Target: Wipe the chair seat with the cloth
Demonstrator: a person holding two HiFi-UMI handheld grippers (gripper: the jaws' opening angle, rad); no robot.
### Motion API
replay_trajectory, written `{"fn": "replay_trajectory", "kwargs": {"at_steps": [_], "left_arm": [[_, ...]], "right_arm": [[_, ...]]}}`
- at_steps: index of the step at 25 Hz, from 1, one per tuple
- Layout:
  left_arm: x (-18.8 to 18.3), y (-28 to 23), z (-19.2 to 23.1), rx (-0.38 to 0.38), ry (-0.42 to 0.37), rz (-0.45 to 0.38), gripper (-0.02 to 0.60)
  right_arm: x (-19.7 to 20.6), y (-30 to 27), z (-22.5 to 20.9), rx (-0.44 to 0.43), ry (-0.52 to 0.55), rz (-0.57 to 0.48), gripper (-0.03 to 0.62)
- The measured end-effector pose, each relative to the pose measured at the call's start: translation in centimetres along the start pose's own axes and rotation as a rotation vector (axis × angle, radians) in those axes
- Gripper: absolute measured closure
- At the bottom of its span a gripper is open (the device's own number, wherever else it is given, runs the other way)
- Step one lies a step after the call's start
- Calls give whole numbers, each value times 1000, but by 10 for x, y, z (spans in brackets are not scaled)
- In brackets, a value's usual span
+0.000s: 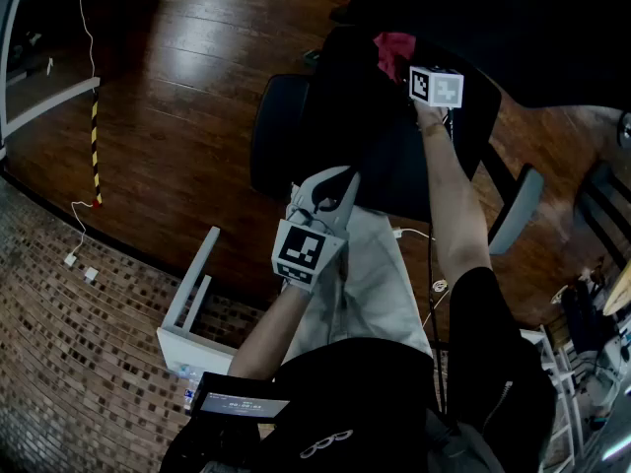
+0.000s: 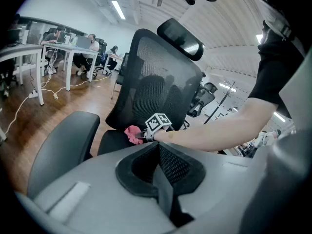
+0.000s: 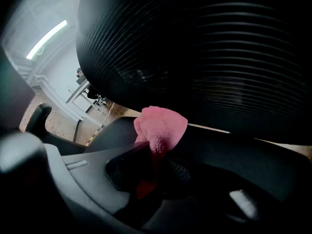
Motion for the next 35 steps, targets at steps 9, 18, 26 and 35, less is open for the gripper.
{"fn": "replay_trajectory", "kwargs": {"at_steps": [9,18,26,35], "left_arm": [[-1,-3,-5,6,-16,-1,589],[6,9,-2,-10,-15,-4,589],[10,16,-4,-3,-15,-9,589],[16,29,4,-9,-12,-11,589]], "right_arm": [[31,72,-94,184,27,21,523],[46,128,-150,412,24,72,523],[50,141,-154,549,-15,93,523],[54,88,-92,396,-20,72,523]]}}
Point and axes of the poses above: the fingertips, and each gripper's own axes: y backward along the fingers, z to its left, x out of its underside, the point moved 9 cm from there along y, backward along the fingers
